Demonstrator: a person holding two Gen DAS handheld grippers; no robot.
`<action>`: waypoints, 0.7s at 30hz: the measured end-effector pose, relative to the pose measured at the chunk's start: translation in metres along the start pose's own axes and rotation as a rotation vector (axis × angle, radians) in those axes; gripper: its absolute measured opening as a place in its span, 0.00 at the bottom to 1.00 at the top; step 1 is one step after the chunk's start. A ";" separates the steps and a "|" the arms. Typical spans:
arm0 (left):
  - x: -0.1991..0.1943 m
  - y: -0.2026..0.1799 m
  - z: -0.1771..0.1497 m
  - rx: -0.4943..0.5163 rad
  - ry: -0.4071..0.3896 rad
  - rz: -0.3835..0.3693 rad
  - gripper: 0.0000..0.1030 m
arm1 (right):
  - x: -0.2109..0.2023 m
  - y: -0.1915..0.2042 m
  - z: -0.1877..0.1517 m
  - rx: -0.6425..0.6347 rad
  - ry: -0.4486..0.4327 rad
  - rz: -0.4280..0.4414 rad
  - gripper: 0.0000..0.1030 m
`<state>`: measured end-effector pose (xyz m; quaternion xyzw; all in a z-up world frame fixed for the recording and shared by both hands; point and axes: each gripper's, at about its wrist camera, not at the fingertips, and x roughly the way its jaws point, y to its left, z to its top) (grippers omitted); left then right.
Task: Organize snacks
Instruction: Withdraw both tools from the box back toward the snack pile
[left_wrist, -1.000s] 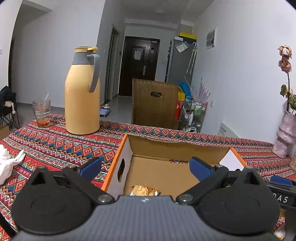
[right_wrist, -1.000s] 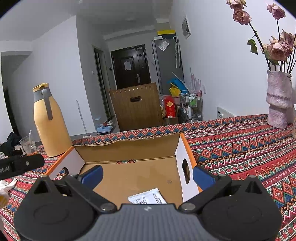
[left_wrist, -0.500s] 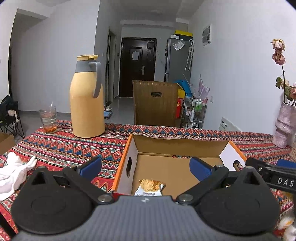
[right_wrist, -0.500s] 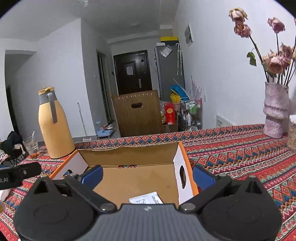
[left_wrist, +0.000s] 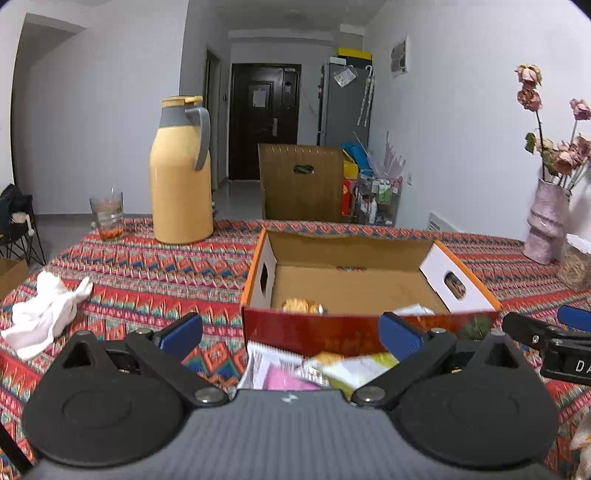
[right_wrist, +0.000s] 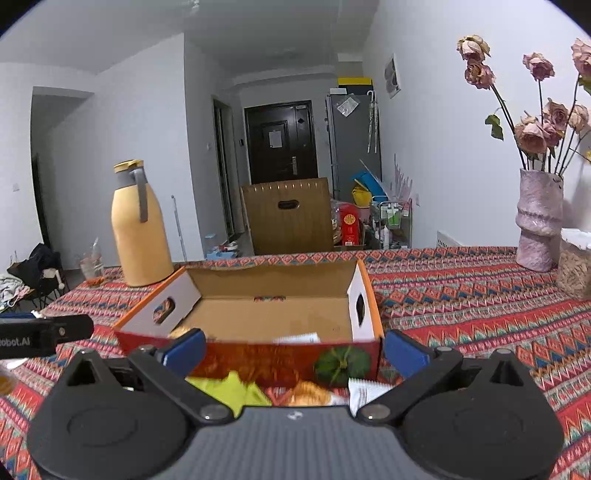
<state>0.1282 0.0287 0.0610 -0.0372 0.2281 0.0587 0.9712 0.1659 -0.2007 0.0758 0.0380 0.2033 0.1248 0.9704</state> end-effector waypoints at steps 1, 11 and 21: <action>-0.004 0.001 -0.003 0.000 0.005 -0.003 1.00 | -0.005 0.000 -0.004 0.000 0.005 0.001 1.00; -0.026 0.005 -0.039 0.017 0.051 0.010 1.00 | -0.035 -0.005 -0.042 0.001 0.068 -0.006 1.00; -0.051 0.015 -0.067 0.022 0.000 0.028 1.00 | -0.056 -0.016 -0.078 0.010 0.115 -0.031 1.00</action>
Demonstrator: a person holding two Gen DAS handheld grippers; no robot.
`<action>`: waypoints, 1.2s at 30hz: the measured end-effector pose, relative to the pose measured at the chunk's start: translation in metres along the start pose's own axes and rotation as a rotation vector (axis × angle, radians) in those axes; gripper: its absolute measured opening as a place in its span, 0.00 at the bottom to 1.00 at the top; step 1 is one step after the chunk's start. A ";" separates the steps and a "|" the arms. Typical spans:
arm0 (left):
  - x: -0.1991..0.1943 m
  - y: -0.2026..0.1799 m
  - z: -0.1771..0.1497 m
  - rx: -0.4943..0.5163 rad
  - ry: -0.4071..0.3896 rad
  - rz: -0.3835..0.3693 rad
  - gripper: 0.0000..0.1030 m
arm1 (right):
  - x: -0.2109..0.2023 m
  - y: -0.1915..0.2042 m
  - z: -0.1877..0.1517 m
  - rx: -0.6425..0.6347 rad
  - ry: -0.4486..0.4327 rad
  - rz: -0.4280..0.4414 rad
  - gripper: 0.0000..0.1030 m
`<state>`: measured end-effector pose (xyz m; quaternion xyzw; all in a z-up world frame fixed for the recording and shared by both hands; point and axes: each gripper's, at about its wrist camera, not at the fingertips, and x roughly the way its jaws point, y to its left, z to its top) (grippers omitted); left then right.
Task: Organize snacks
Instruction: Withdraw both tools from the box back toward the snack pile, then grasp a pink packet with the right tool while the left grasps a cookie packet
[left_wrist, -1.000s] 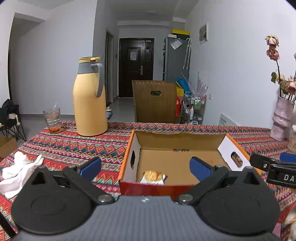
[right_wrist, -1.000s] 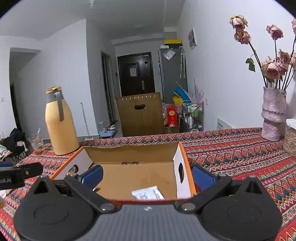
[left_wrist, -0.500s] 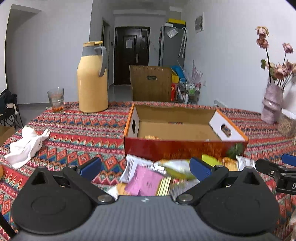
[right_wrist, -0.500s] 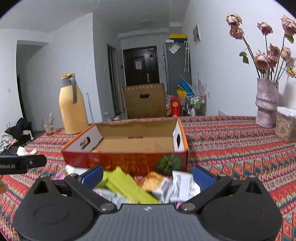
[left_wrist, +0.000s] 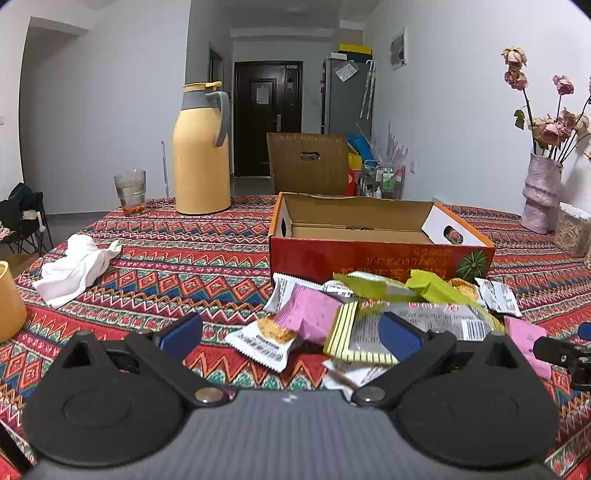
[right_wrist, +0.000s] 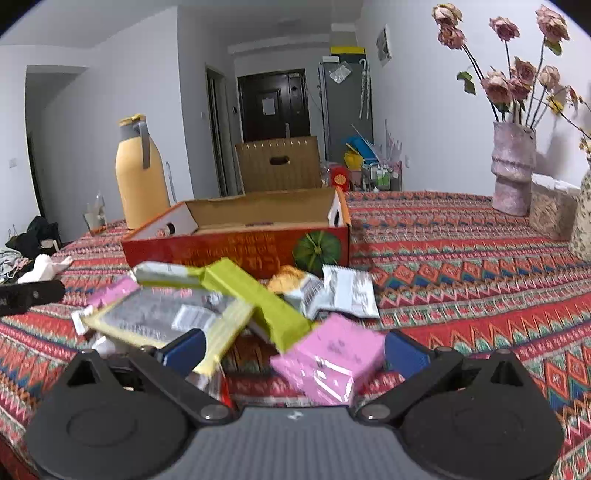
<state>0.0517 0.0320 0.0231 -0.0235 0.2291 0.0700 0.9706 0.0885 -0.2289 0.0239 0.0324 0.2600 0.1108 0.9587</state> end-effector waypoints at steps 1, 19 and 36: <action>-0.001 0.001 -0.003 -0.002 0.003 0.000 1.00 | -0.001 -0.002 -0.003 0.003 0.004 -0.004 1.00; 0.001 0.010 -0.013 -0.020 0.016 0.000 1.00 | 0.044 -0.020 0.020 0.039 0.093 -0.116 0.99; 0.015 0.017 -0.013 -0.042 0.050 -0.018 1.00 | 0.073 -0.028 0.009 0.061 0.200 -0.174 0.73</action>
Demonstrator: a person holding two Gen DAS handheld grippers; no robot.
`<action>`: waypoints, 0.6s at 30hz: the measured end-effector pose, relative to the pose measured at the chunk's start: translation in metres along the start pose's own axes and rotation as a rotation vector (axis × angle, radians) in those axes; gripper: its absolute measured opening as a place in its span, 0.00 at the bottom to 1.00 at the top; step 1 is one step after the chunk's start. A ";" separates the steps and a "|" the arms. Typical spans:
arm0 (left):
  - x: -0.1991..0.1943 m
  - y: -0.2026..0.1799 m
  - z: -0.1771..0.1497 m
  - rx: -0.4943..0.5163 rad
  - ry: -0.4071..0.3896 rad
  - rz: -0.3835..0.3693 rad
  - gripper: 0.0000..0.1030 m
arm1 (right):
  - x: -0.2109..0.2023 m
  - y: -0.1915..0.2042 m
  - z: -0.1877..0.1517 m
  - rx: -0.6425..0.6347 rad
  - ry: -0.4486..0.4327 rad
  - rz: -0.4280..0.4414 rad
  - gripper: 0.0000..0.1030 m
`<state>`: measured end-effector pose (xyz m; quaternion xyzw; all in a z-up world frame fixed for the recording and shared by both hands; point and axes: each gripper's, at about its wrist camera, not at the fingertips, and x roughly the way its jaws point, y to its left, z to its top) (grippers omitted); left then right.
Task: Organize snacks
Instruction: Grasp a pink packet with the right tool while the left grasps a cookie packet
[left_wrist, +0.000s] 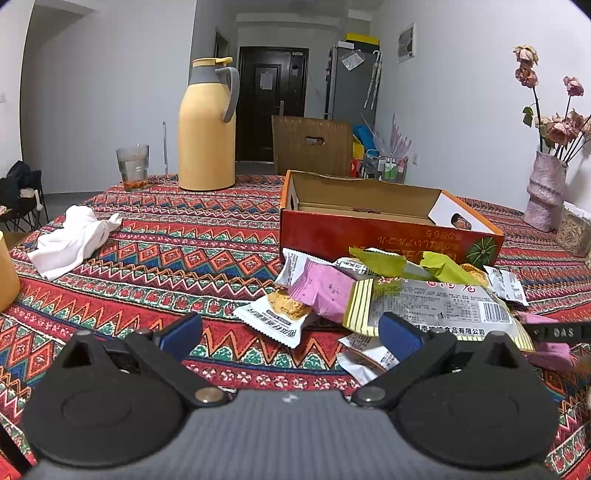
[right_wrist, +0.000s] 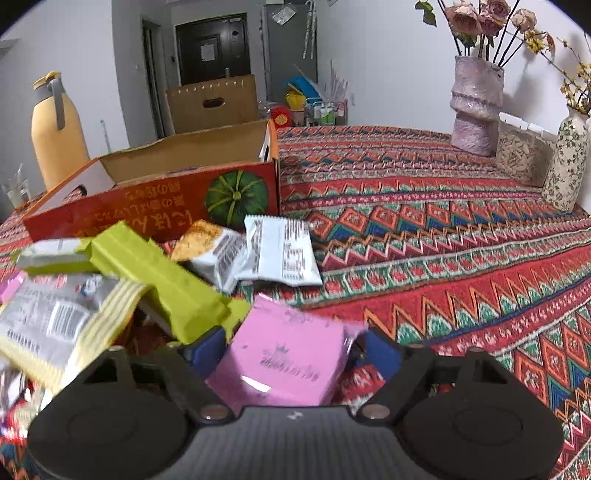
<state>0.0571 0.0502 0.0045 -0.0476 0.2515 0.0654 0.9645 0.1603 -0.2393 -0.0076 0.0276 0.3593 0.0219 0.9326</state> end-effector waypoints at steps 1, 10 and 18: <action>0.001 0.000 0.000 -0.001 0.002 -0.001 1.00 | -0.002 0.000 -0.002 -0.015 -0.001 -0.006 0.72; 0.009 0.006 0.008 -0.004 0.016 0.014 1.00 | -0.017 -0.004 -0.016 -0.063 -0.037 0.028 0.59; 0.015 0.011 0.017 0.014 0.034 0.033 1.00 | -0.034 -0.013 -0.016 0.014 -0.097 0.047 0.59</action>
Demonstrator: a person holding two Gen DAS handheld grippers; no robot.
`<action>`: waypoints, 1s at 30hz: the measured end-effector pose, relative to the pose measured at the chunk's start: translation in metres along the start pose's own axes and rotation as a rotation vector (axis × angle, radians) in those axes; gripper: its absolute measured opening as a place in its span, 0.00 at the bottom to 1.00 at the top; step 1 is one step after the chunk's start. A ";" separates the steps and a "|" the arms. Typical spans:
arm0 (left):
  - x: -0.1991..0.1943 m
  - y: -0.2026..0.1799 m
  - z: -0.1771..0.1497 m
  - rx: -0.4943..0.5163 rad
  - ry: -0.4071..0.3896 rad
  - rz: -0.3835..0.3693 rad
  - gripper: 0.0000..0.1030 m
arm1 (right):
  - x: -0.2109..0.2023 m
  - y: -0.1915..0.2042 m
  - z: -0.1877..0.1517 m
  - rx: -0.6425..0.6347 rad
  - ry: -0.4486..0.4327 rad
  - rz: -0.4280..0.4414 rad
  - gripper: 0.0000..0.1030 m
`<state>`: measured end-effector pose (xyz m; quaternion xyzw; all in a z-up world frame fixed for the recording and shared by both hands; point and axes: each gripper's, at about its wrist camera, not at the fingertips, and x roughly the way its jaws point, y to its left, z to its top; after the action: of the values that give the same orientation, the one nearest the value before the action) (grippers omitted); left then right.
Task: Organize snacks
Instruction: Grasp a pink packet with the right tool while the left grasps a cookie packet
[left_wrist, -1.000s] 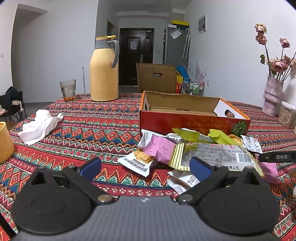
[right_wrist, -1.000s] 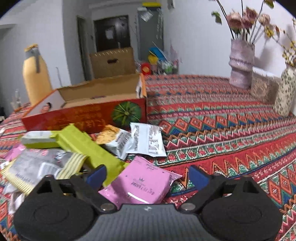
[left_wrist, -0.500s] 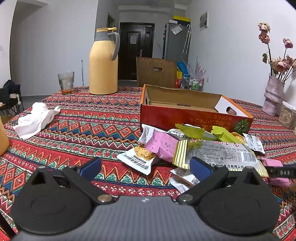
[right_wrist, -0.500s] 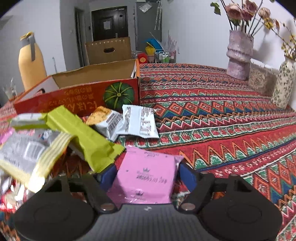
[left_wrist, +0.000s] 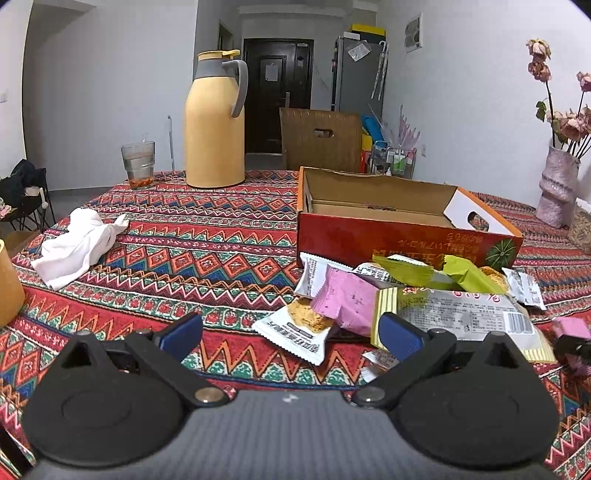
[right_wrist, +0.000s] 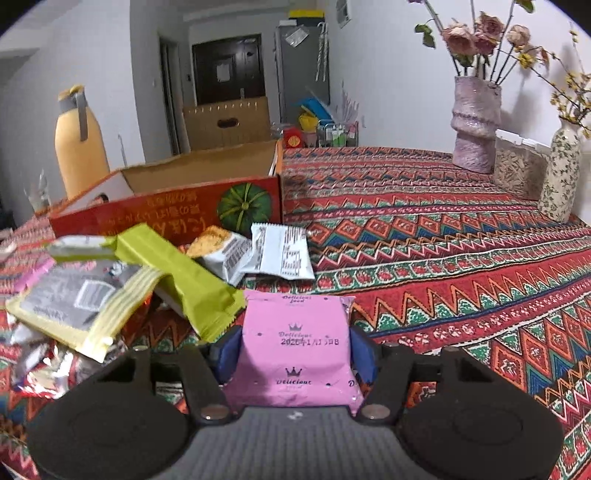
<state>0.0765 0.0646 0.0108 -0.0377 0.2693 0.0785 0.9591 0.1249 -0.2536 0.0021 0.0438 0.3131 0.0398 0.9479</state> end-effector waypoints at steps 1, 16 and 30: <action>0.001 0.001 0.001 0.008 0.003 0.000 1.00 | -0.002 -0.001 -0.001 0.007 -0.004 0.002 0.59; 0.047 0.018 0.008 0.097 0.167 -0.015 1.00 | -0.023 0.011 0.011 0.027 -0.042 0.020 0.59; 0.104 0.003 0.015 0.158 0.255 -0.103 0.75 | 0.024 0.013 0.041 0.040 -0.015 0.024 0.59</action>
<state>0.1708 0.0829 -0.0307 0.0143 0.3919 0.0024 0.9199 0.1684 -0.2409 0.0219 0.0666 0.3062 0.0447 0.9486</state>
